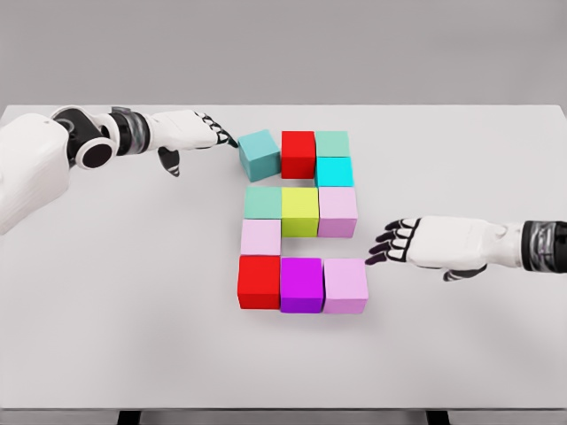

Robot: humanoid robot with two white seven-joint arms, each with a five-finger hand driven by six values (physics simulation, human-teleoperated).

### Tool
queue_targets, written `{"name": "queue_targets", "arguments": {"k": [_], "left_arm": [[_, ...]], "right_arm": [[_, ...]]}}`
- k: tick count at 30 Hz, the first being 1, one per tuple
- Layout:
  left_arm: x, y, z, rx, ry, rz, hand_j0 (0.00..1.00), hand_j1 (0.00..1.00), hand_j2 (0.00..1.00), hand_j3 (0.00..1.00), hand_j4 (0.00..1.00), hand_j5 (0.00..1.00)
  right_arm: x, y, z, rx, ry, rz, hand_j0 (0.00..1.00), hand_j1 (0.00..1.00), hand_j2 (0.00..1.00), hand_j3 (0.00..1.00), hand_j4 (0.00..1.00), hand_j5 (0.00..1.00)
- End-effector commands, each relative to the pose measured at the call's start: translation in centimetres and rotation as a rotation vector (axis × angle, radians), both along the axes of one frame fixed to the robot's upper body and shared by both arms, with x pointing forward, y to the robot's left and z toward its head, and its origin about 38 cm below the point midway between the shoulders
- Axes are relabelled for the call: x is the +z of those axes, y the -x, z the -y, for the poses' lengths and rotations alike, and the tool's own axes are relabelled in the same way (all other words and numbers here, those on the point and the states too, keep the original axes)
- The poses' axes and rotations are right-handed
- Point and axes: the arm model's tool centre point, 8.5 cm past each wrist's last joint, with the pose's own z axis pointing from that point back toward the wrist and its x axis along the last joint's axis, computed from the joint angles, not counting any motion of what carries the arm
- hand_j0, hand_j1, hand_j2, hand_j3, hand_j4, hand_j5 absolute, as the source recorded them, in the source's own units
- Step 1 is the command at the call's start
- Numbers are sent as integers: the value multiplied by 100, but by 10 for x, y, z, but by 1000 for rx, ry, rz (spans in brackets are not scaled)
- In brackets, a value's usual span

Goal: Assemble the squares on the desktop into the number 2

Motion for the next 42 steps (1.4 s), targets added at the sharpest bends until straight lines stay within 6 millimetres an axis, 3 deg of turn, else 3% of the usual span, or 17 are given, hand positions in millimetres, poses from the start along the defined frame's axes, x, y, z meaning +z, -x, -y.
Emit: {"name": "queue_targets", "arguments": {"k": [1, 7, 24, 42], "left_arm": [[1, -1, 0, 8, 4, 3, 100, 100, 100, 100, 100, 100], [0, -2, 7, 8, 4, 8, 100, 100, 100, 100, 100, 100], [5, -4, 13, 1, 6, 19, 100, 100, 100, 100, 100, 100], [9, -7, 17, 15, 10, 31, 100, 100, 100, 100, 100, 100]], "right_arm": [[2, 0, 3, -7, 3, 2, 100, 100, 100, 100, 100, 100], [2, 2, 13, -20, 29, -5, 100, 100, 100, 100, 100, 100], [-21, 14, 5, 3, 25, -71, 100, 100, 100, 100, 100, 100], [-24, 15, -4, 20, 13, -80, 100, 100, 100, 100, 100, 100]]}}
